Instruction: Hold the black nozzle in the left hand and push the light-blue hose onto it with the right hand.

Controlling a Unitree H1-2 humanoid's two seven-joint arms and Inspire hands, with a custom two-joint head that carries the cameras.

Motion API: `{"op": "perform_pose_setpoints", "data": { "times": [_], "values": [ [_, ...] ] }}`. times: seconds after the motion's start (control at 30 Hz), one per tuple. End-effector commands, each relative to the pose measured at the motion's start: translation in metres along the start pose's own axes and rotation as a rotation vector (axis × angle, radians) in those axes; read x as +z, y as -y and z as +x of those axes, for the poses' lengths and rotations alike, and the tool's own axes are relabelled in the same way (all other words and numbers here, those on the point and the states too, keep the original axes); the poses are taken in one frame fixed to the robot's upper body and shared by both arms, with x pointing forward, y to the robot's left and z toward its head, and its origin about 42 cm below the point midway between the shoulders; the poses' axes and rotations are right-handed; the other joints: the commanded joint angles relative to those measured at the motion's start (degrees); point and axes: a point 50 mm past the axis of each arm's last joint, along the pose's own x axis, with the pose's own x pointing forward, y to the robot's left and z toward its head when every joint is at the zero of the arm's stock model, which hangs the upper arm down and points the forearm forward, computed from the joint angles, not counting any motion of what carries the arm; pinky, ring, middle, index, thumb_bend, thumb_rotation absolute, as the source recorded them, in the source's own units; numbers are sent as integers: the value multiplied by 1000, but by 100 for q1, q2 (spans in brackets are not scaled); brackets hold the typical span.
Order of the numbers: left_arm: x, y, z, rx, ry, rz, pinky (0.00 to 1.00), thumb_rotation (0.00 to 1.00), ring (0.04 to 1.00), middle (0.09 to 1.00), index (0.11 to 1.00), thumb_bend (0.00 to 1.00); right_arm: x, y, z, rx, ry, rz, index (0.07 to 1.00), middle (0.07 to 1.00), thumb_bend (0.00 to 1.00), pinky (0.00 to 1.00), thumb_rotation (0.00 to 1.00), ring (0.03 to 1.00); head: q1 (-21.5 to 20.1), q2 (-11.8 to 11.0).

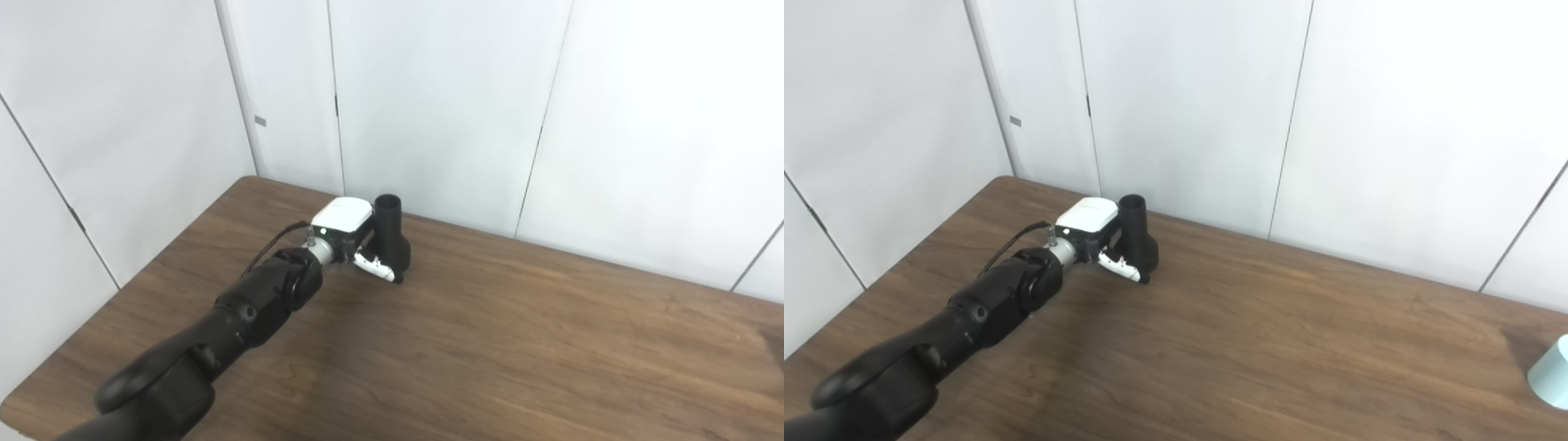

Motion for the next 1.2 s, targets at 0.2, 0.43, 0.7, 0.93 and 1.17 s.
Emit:
{"op": "perform_pose_setpoints", "data": {
  "times": [0.2, 0.43, 0.7, 0.93, 1.17],
  "values": [
    [25, 88, -32, -244, 117, 30, 872, 0, 554, 523, 454, 521, 11, -1, 4, 10, 45, 0, 706, 752, 411, 629, 535, 735, 7, -2],
    [22, 87, -39, -207, 132, 22, 862, 0, 533, 508, 465, 523, 13, -5, 7, 8, 45, -2, 697, 743, 438, 622, 545, 724, -189, 95],
    [27, 85, -45, -146, 196, 4, 833, 0, 506, 492, 475, 525, 21, -8, 13, 2, 74, 7, 711, 752, 417, 632, 529, 737, -511, 185],
    [46, 84, -51, -114, 273, -2, 811, 0, 478, 469, 495, 525, 31, -6, 15, -12, 84, -3, 719, 760, 395, 633, 497, 740, -736, 179],
    [71, 86, -59, -137, 349, -32, 850, 0, 498, 484, 483, 525, 40, 0, 11, -51, 106, 19, 698, 740, 396, 624, 400, 723, -1008, 237]
  ]
}}
